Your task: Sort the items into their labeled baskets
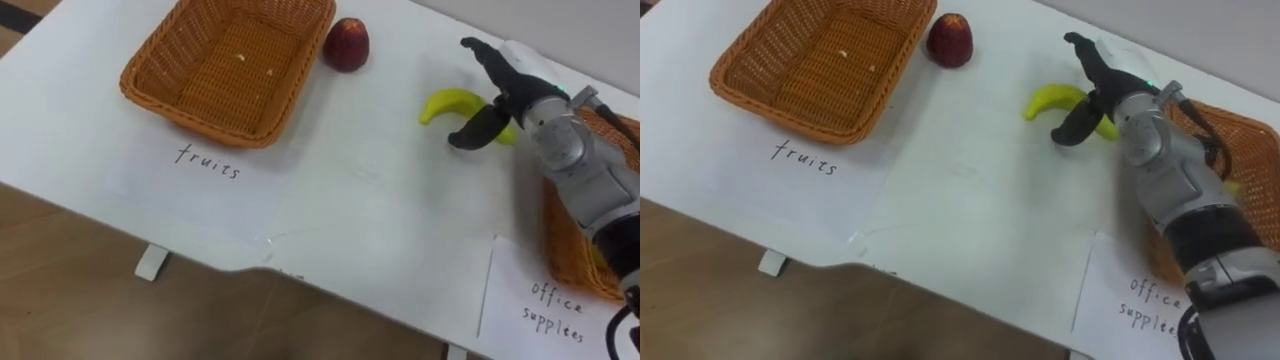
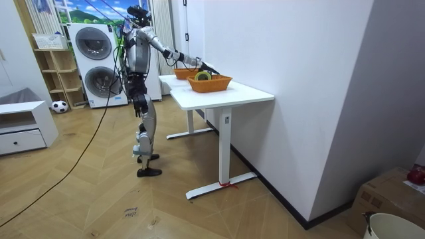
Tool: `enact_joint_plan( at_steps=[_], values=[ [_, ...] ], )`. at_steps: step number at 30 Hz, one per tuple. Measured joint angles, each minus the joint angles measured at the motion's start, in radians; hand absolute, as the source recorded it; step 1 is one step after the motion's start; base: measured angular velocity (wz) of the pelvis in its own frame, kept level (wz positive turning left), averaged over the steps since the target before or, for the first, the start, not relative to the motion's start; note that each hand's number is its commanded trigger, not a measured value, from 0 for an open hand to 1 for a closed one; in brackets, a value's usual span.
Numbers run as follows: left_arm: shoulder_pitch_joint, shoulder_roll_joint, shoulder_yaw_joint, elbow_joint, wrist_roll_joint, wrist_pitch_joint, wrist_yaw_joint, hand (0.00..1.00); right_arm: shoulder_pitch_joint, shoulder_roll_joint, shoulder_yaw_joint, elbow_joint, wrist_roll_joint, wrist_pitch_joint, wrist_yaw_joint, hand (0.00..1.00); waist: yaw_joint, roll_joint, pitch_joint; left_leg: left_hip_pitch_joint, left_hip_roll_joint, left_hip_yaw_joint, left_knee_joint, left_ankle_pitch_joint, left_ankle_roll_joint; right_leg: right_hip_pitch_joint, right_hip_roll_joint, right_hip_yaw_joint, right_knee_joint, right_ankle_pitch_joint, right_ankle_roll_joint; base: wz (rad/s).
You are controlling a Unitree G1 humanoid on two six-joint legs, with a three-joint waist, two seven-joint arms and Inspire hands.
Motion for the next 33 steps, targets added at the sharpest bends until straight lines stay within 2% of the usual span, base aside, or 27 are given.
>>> enact_joint_plan(
  at_steps=[5,8,9,20,26,33],
  values=[
    [-0.003,0.000,-0.004,0.005,0.000,0.001,0.001,0.00,-0.036,0.000,-0.002,0.049,-0.058,-0.010,0.000,0.00,0.010,0.002,0.0026,-0.002,0.000,-0.006,0.001,0.000,0.000,-0.001,0.001,-0.006,0.000,0.000,0.000,0.02],
    [-0.014,0.003,-0.004,0.005,0.000,0.002,0.003,0.00,-0.077,0.000,0.003,0.116,-0.052,-0.021,-0.001,0.00,0.016,-0.001,0.0137,-0.002,0.000,-0.006,0.000,0.001,-0.001,-0.001,0.001,-0.007,0.000,0.000,-0.001,0.00],
    [-0.018,0.003,-0.005,0.006,0.000,0.002,0.004,0.00,-0.088,0.000,0.006,0.137,-0.051,-0.022,-0.002,0.00,0.016,-0.002,0.0152,-0.003,0.001,-0.008,-0.001,0.001,-0.001,-0.001,0.002,-0.009,0.000,0.001,-0.001,0.00],
    [-0.041,0.008,-0.040,0.020,-0.001,0.002,0.004,0.00,-0.108,-0.006,0.006,0.159,-0.021,-0.022,-0.011,0.00,0.019,-0.007,0.0144,-0.036,0.003,-0.016,0.011,0.005,-0.004,-0.025,0.003,-0.030,0.001,0.007,-0.008,0.01],
    [-0.056,0.008,-0.044,0.024,-0.001,0.008,0.003,0.00,-0.108,-0.008,0.017,0.178,-0.006,-0.019,-0.027,0.00,0.023,-0.004,0.0154,-0.047,0.003,-0.023,0.026,0.005,-0.004,-0.027,0.005,-0.035,0.001,0.010,-0.010,0.02],
    [-0.068,0.015,-0.091,0.022,-0.001,0.019,-0.004,0.00,-0.108,-0.008,0.038,0.195,0.008,-0.017,-0.005,0.00,0.033,0.003,0.0185,-0.050,0.004,-0.025,0.035,0.007,-0.004,-0.025,0.005,-0.037,0.002,0.018,-0.012,0.01]
  ],
)
